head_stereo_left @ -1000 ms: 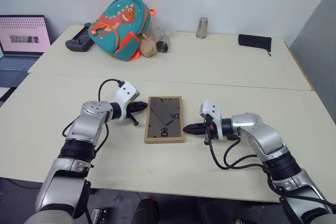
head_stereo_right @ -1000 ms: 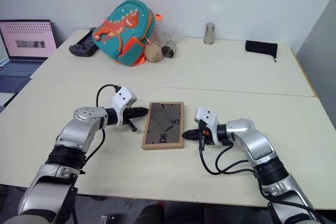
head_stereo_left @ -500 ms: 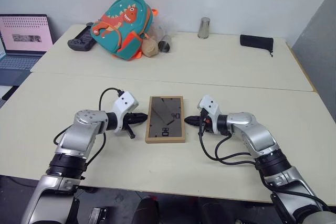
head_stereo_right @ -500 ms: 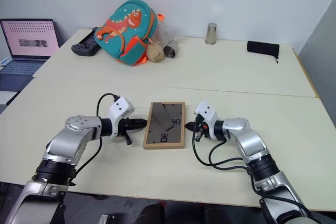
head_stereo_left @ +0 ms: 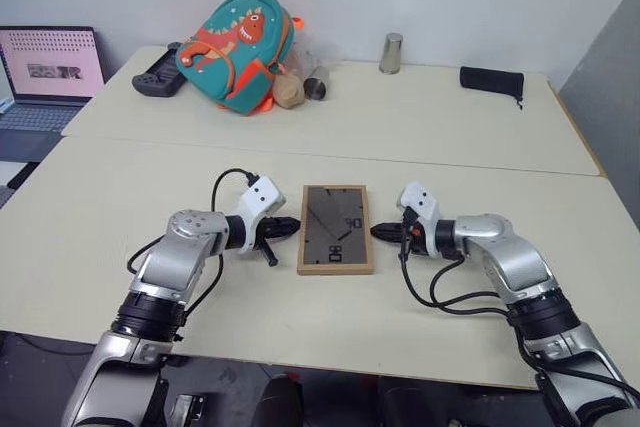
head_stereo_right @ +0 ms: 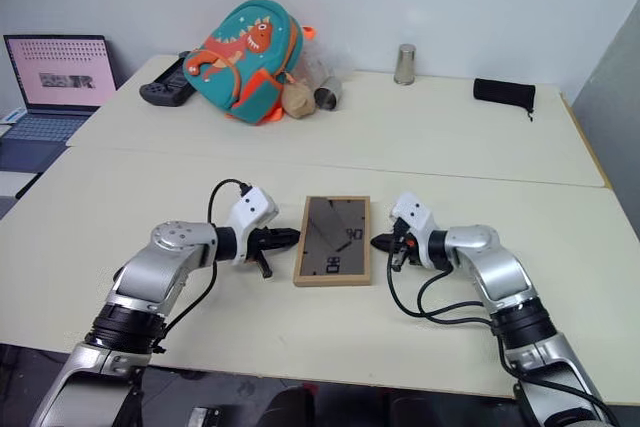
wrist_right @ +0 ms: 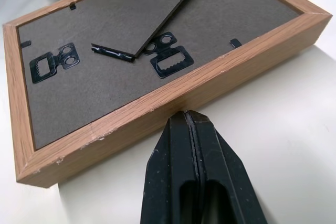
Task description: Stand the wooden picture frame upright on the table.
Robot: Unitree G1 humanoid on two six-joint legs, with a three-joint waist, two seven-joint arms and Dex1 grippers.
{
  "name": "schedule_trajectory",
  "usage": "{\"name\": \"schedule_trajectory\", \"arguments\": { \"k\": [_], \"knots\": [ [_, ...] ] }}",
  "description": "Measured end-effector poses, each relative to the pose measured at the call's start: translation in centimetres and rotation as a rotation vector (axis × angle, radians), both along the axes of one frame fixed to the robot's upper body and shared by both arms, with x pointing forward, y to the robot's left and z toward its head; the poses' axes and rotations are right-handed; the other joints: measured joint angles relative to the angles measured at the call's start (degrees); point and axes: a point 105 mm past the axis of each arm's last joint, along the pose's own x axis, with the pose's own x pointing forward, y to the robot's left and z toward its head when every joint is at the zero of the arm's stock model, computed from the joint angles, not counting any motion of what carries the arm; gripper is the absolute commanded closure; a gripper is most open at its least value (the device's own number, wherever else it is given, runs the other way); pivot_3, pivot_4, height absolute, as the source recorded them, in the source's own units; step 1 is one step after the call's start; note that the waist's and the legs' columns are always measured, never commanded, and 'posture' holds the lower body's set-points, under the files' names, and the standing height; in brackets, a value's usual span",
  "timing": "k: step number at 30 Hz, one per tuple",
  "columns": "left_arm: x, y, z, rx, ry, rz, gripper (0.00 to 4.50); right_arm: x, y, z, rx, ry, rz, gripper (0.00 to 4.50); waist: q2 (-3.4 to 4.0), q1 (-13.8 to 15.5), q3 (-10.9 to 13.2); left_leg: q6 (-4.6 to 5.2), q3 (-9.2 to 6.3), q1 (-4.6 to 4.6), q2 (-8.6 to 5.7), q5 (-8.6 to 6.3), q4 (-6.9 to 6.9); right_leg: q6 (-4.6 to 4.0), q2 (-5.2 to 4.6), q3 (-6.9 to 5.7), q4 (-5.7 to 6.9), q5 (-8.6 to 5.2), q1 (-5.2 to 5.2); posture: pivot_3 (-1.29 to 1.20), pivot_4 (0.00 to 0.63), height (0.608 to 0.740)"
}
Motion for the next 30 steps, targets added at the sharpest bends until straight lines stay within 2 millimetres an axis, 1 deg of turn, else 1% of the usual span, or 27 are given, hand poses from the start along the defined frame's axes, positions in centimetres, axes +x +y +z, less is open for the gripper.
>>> {"name": "schedule_trajectory", "arguments": {
  "k": [6,9,12,13,15,16,17,18,19,20,22,23,24,27,30],
  "knots": [
    [0.1,-1.3,-0.1,0.006,-0.002,-0.034,4.48,-0.6,-1.5,-0.1,-0.007,0.031,-0.021,4.50,0.00,-0.04,0.00,0.00,0.00,0.00,0.01,0.00,0.00,0.00,0.01,0.01,0.00,0.00,0.00,0.00,0.150,0.740],
    [0.0,-1.2,0.0,0.020,-0.002,-0.044,4.48,-0.5,-1.8,-0.1,-0.008,0.026,-0.039,4.50,0.00,-0.05,0.00,0.00,0.00,0.01,0.00,0.00,0.00,0.00,0.01,0.02,0.00,0.00,0.00,0.00,0.150,0.740],
    [-0.6,-0.7,0.2,0.046,0.013,-0.091,4.06,-0.2,-2.0,0.3,-0.006,-0.006,-0.061,4.50,0.00,-0.29,0.00,0.00,0.02,0.01,0.01,0.00,-0.02,0.00,0.01,0.03,0.00,0.00,-0.01,0.00,0.150,0.740],
    [-1.1,-0.3,0.4,0.049,0.030,-0.106,3.80,0.1,-2.2,0.4,-0.006,-0.016,-0.077,4.50,0.00,-0.41,0.00,0.00,0.02,0.00,0.03,0.00,-0.03,0.00,0.03,0.03,-0.01,0.00,-0.02,0.00,0.150,0.740],
    [-1.6,0.5,0.7,0.041,0.062,-0.114,3.45,0.3,-2.6,0.5,-0.005,-0.028,-0.099,4.50,0.00,-0.49,0.00,0.00,0.02,0.01,0.04,0.00,-0.03,0.00,0.03,0.02,0.00,0.00,-0.03,0.00,0.150,0.740],
    [-2.1,1.1,1.0,0.009,0.103,-0.104,3.22,0.5,-2.9,0.7,-0.007,-0.039,-0.113,4.50,0.01,-0.50,0.00,0.00,0.02,0.01,0.02,0.00,-0.03,0.00,0.02,0.03,0.00,0.00,-0.02,0.00,0.150,0.740],
    [-2.3,1.3,1.1,-0.006,0.123,-0.103,3.06,0.5,-2.9,0.8,-0.006,-0.041,-0.115,4.50,0.00,-0.51,0.00,0.00,0.02,0.00,0.04,0.00,-0.02,0.00,0.03,0.02,0.00,0.00,-0.03,0.00,0.150,0.740],
    [-2.7,1.6,1.3,-0.031,0.157,-0.097,2.82,0.5,-3.2,0.8,-0.010,-0.043,-0.121,4.50,0.01,-0.55,0.01,0.00,0.02,0.00,0.02,0.00,-0.02,0.00,0.02,0.03,0.00,0.00,-0.02,0.00,0.150,0.740],
    [-3.2,1.8,1.4,-0.069,0.207,-0.093,2.73,0.5,-3.2,0.8,-0.008,-0.043,-0.121,4.50,0.01,-0.56,0.01,0.00,0.02,0.00,0.04,0.00,-0.02,0.01,0.02,0.03,0.00,0.00,-0.03,0.00,0.150,0.740],
    [-3.6,1.9,1.5,-0.098,0.255,-0.091,2.48,0.5,-3.3,0.7,-0.009,-0.039,-0.124,4.50,0.00,-0.59,0.00,0.01,0.00,0.01,0.03,0.00,-0.02,0.01,0.03,0.01,0.00,-0.01,0.00,0.00,0.150,0.740],
    [-4.4,1.9,1.7,-0.183,0.360,-0.071,2.13,0.2,-3.3,0.4,-0.008,-0.030,-0.124,4.50,0.00,-0.58,0.00,0.01,-0.01,0.00,0.03,0.00,-0.02,0.01,0.03,0.00,0.00,-0.01,-0.01,0.00,0.150,0.740],
    [-4.8,1.9,1.9,-0.234,0.420,-0.061,1.86,0.1,-3.3,0.2,-0.006,-0.025,-0.121,4.50,0.00,-0.58,0.01,0.01,0.00,0.00,0.03,0.00,-0.02,0.01,0.03,0.01,0.00,-0.01,-0.01,0.00,0.150,0.740],
    [-5.0,1.9,2.0,-0.270,0.461,-0.048,1.72,0.0,-3.2,0.1,-0.007,-0.022,-0.120,4.50,0.00,-0.58,0.01,0.01,-0.01,0.00,0.03,0.00,-0.01,0.01,0.03,0.01,0.00,-0.01,-0.01,0.00,0.150,0.740],
    [-5.3,1.7,3.0,-0.418,0.618,-0.011,1.08,-0.4,-3.0,0.2,-0.004,-0.022,-0.110,4.50,0.00,-0.57,0.00,0.01,-0.04,0.01,0.03,0.00,0.00,0.01,0.03,-0.03,0.01,-0.01,0.00,0.00,0.150,0.740],
    [-5.3,1.7,2.9,-0.491,0.714,0.033,0.44,-0.9,-2.7,0.0,-0.002,-0.017,-0.096,4.50,0.00,-0.57,0.00,0.00,-0.04,0.01,0.03,0.00,-0.01,0.01,0.03,-0.03,0.00,-0.01,0.00,0.00,0.150,0.740]
  ]
}}
